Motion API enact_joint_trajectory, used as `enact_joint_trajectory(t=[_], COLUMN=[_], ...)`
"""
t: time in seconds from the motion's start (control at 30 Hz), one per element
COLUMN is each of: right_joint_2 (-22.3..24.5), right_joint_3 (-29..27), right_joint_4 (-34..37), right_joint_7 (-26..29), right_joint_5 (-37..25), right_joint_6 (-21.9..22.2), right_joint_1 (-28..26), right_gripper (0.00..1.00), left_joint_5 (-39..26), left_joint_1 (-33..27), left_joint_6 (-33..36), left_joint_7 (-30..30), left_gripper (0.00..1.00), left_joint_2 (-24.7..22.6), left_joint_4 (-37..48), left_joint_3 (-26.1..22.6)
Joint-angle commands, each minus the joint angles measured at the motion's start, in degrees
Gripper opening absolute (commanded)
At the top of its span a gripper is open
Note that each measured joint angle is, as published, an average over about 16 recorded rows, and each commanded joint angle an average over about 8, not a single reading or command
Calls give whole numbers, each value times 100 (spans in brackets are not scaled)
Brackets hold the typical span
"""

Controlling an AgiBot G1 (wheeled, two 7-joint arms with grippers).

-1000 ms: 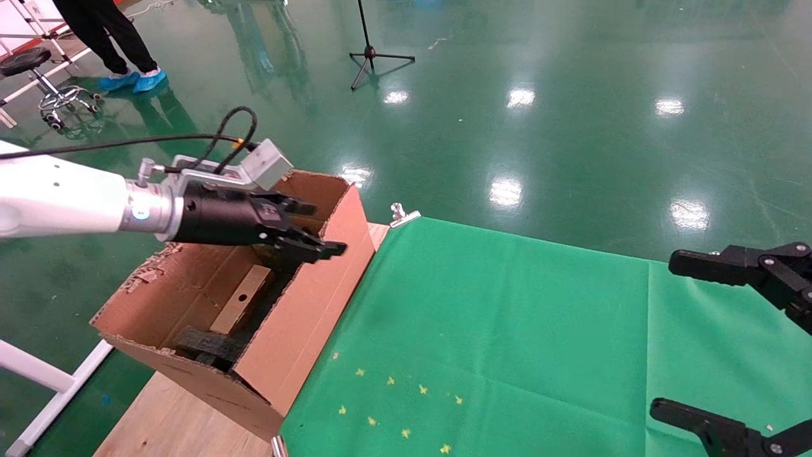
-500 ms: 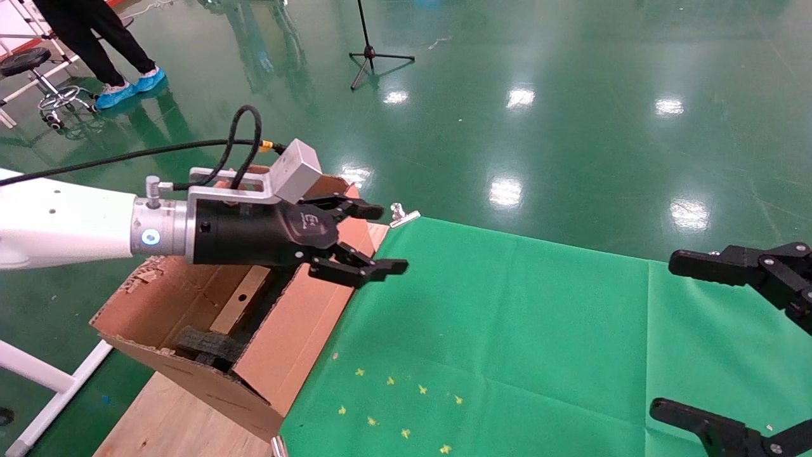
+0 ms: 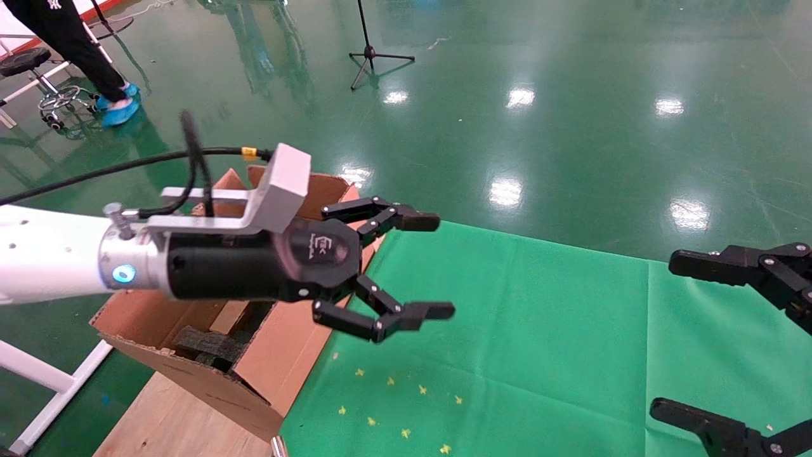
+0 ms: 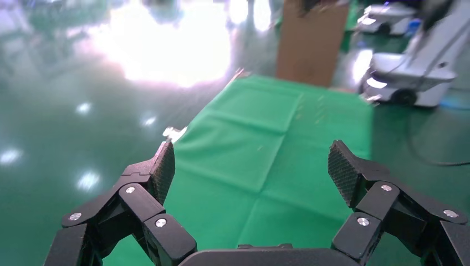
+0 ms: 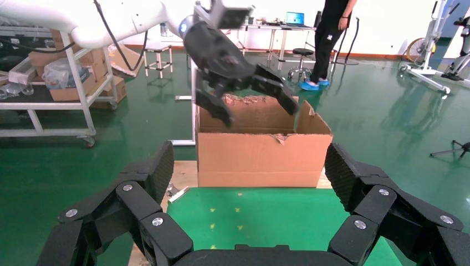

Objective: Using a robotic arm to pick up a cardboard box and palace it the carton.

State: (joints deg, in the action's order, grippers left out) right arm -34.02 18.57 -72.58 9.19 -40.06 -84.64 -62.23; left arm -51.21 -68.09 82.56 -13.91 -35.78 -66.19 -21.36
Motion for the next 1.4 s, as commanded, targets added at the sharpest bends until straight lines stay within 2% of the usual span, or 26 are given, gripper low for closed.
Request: enact_joint_trajectory(t=[0.03,0.3,0.47,1.4], right_joint_2=[0,1,1,1], right_joint_3=[0,1,0,1], right_joint_4=[0,1,1,1], right_joint_7=[0,-1,-1,-1], right_joint_5=[0,1,2,3], right_joint_6=[0,1,3,2], right_joint_1=[0,0,1,1], right_gripper=[100,100,100,100], left_joint_5=[208,937,1135,952], left_joint_1=[145,653,790,665], left_joint_6=[70,316,387,317], left_joint_7=[70,311,360,319], left_gripper=[100,100,100,100], left_joint_2=[17,76,93,80], left_joint_4=[-164,-744,-897,-747], left_joint_3=[119,535,647,543])
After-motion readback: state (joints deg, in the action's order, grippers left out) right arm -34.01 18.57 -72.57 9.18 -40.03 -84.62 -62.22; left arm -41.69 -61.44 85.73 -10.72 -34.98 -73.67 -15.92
